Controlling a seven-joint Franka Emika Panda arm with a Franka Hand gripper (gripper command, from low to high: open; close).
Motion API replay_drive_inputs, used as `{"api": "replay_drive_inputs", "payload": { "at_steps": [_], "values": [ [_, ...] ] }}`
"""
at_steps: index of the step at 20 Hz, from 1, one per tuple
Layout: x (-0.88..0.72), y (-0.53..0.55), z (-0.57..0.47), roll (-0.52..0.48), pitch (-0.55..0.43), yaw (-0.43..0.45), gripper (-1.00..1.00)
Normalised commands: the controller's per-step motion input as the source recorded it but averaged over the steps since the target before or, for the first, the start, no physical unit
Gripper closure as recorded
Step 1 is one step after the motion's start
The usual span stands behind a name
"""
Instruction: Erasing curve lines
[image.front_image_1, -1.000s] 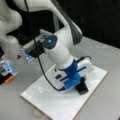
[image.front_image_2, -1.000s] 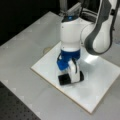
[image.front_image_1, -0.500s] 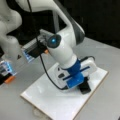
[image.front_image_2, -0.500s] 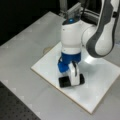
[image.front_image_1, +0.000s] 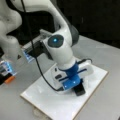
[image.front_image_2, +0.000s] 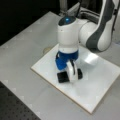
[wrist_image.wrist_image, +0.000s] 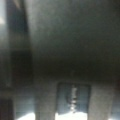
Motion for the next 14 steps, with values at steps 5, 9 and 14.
{"api": "replay_drive_inputs", "payload": {
  "at_steps": [5,9,14],
  "values": [
    [-0.21,-0.22,0.09,-0.276,0.136,0.304,1.0],
    [-0.26,-0.27,0.19,-0.273,0.121,0.333,1.0],
    [-0.38,-0.42,0.23,-0.195,0.139,0.389,1.0]
  ]
}}
